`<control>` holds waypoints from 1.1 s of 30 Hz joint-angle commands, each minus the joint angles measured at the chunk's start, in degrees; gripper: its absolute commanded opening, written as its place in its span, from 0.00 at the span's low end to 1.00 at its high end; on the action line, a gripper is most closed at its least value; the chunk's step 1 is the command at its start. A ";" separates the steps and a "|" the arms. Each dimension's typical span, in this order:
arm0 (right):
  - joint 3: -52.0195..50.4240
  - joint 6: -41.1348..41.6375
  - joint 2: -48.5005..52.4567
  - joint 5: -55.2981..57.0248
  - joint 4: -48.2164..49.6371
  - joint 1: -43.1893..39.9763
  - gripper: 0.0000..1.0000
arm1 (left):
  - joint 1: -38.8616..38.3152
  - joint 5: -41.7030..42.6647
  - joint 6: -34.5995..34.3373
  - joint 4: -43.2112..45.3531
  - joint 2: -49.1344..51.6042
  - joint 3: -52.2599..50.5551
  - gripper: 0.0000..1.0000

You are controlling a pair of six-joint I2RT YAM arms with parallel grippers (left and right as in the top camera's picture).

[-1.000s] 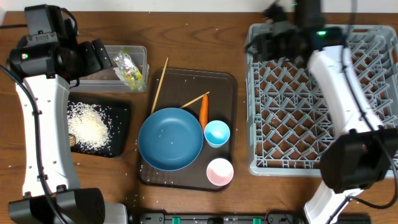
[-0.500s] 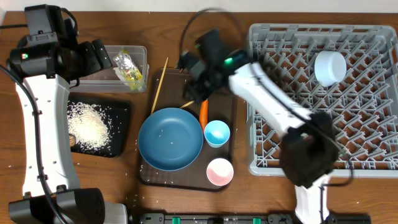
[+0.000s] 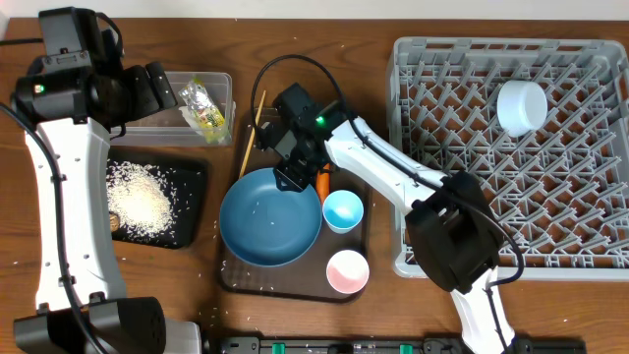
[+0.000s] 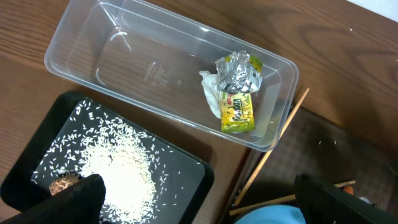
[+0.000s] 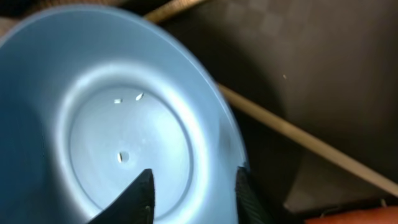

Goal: Sort waste into correct bins and load items into the dishwasher rack
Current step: 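Move the right gripper left to the blue plate on the tray, then grasp the blue plate rim with the right gripper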

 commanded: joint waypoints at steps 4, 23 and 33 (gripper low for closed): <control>0.17 -2.84 0.52 15.65 -3.04 -0.33 0.52 | 0.26 -0.07 -0.26 -0.22 0.44 -0.70 0.98; 3.45 2.23 0.48 23.58 0.87 -1.66 0.52 | 0.26 -0.07 -0.26 -0.22 0.42 -0.70 0.98; 2.64 3.76 0.63 16.55 0.00 -5.40 0.48 | 0.26 -0.07 -0.26 -0.22 0.42 -0.70 0.98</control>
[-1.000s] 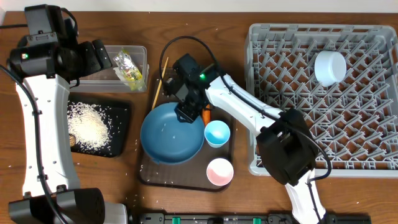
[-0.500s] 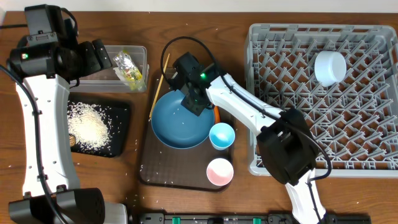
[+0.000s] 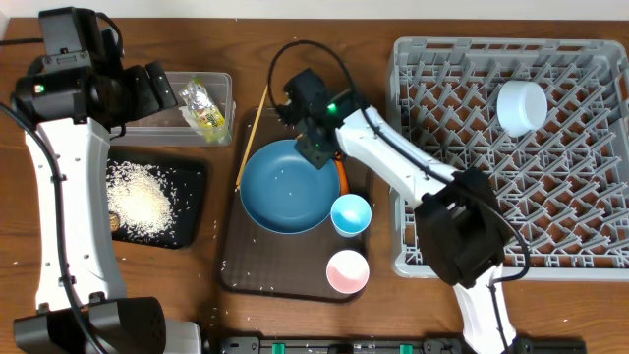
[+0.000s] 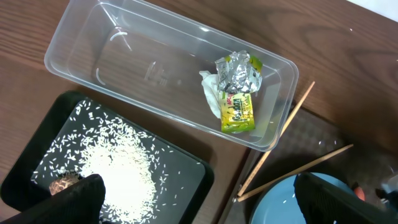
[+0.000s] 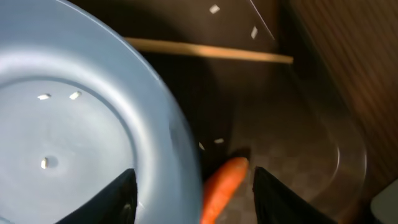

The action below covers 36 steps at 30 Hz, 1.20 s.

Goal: Sort waste into correct bins and load items into the dishwasher rack
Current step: 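Grasp the blue plate rim with the right gripper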

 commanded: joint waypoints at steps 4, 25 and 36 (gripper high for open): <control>-1.66 -1.09 0.61 -6.86 0.15 -2.32 0.45 | 0.26 -0.07 -0.26 -0.20 0.42 -0.70 0.98; -8.20 -1.18 0.42 -11.65 6.54 -2.99 0.01 | 0.26 -0.07 -0.26 -0.17 0.42 -0.70 0.98; -2.93 1.05 -7.15 -11.19 6.40 -5.35 0.01 | 0.26 -0.07 -0.26 -0.20 0.42 -0.70 0.98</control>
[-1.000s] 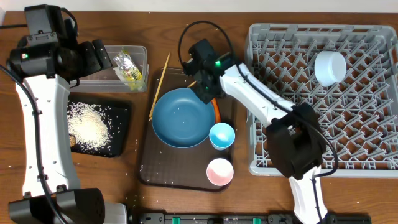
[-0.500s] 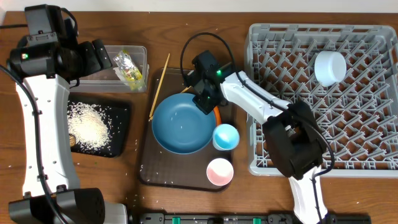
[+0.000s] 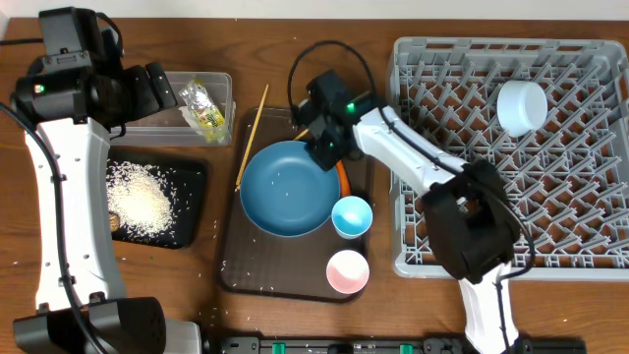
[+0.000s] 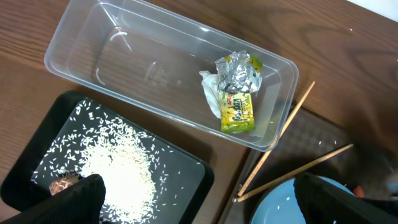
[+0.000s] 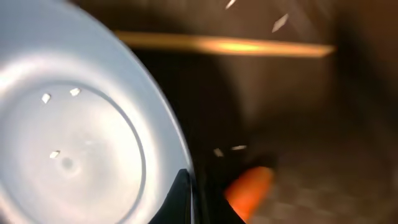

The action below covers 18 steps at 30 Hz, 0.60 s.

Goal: Sort waste into correct bins and load items into the dishwasher rack
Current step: 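Grasp the blue plate rim with the right gripper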

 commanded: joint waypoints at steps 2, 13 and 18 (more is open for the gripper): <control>2.93 2.80 -8.04 2.43 0.48 -2.34 0.01 | 0.26 -0.07 -0.26 -0.17 0.42 -0.68 0.98; 2.80 5.53 -12.66 4.48 -0.76 -6.73 0.01 | 0.26 -0.07 -0.26 -0.17 0.42 -0.68 0.98; 2.80 4.59 -6.75 -5.75 -4.48 -5.27 0.32 | 0.26 -0.07 -0.26 -0.20 0.42 -0.68 0.98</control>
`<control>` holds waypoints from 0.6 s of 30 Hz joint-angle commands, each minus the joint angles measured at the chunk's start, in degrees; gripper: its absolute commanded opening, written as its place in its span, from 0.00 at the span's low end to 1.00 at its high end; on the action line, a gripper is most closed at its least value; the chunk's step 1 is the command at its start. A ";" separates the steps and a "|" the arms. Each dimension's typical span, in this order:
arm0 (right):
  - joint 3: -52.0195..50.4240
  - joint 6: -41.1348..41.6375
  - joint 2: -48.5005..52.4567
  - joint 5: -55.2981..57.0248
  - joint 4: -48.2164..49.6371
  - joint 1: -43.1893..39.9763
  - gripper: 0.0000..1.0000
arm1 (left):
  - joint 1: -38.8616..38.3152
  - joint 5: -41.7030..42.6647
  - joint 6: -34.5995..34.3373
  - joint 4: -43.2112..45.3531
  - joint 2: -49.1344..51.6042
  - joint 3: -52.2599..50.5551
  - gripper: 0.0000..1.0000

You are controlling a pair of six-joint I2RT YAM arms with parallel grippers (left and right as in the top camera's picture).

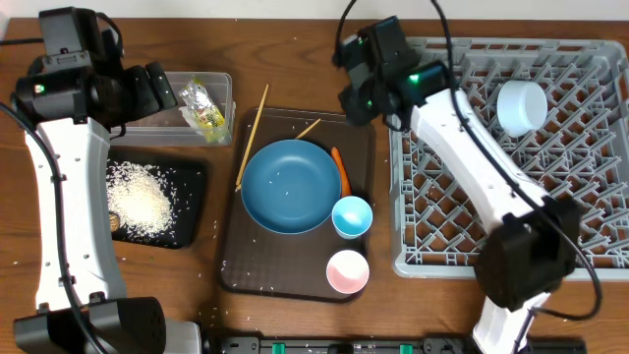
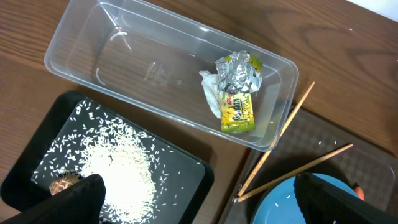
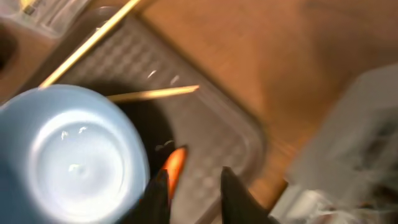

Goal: Sort waste into correct bins and load items into the dishwasher rack
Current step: 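Grasp the blue plate rim with the right gripper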

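Observation:
A blue plate lies on the brown tray, with an orange carrot at its right rim. Two chopsticks lie by the plate's far-left side. A small blue cup and a pink cup stand on the tray's right half. My right gripper hangs open and empty above the tray's far right corner. In the right wrist view its fingers frame the carrot far below. My left gripper is wide open above the bins, holding nothing.
The grey dishwasher rack fills the right side and holds a white cup. A clear bin with wrappers stands at the back left. Beside it, nearer the front, a black tray holds rice.
My right gripper was low at the plate's far right rim. Now it is higher and further right, near the rack's corner, open and empty. The plate stays on the tray. The left arm is unmoved.
At first the plate lay in the tray's front left part, with my right fingers astride its rim. Then plate and gripper were further back and right, the carrot showing beside the rim. The gripper stayed at that rim, and now hangs clear of it.

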 commanded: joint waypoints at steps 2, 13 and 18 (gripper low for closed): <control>0.00 -0.42 7.82 -9.60 -2.99 2.10 0.41 | 0.26 -0.07 -0.26 -0.22 0.42 -0.70 0.98; -0.02 -3.80 15.37 -19.80 -7.45 4.00 0.56 | 0.26 -0.07 -0.26 -0.20 0.42 -0.70 0.98; -0.04 -4.50 19.63 -19.78 -8.11 5.20 0.54 | 0.26 -0.07 -0.26 -0.22 0.42 -0.70 0.98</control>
